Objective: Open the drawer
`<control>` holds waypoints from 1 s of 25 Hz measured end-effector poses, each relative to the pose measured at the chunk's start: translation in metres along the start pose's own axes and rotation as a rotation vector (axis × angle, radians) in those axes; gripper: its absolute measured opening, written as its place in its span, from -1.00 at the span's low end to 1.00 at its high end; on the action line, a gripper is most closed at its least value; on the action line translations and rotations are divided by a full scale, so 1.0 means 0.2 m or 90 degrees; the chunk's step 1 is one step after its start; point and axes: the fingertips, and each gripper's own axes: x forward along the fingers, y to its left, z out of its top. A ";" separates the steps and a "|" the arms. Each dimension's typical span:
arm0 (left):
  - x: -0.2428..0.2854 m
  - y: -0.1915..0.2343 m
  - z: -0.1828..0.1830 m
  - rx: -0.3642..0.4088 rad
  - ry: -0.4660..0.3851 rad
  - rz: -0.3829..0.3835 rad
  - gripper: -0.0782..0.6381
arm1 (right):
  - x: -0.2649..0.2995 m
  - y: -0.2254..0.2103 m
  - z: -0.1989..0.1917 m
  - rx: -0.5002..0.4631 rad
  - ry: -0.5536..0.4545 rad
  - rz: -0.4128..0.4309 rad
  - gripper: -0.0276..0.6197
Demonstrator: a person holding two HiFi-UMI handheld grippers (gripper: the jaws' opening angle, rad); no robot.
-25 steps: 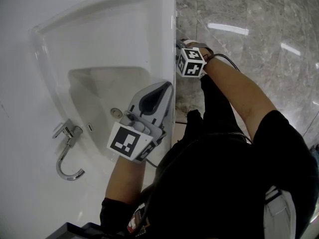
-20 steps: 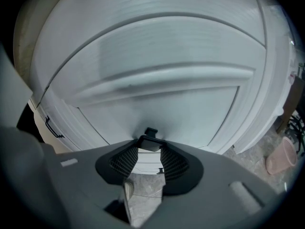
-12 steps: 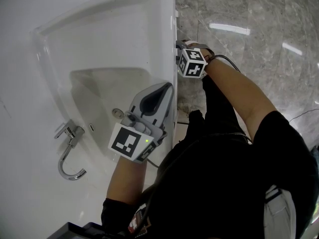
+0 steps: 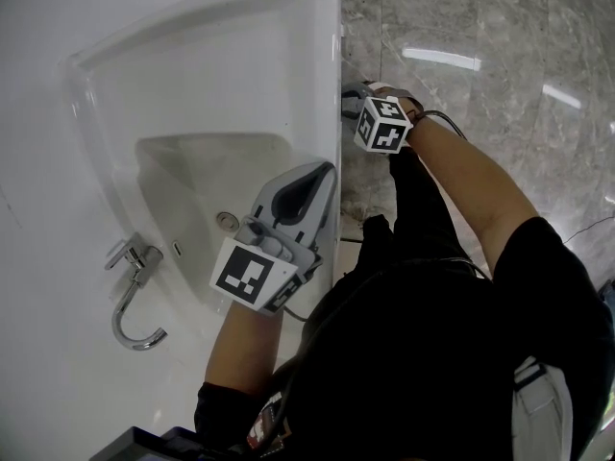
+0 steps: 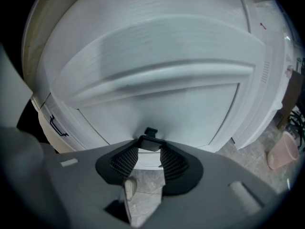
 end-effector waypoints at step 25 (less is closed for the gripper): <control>0.01 -0.04 0.02 0.005 -0.003 0.011 -0.79 | -0.18 0.00 -0.17 0.015 0.008 -0.007 -0.48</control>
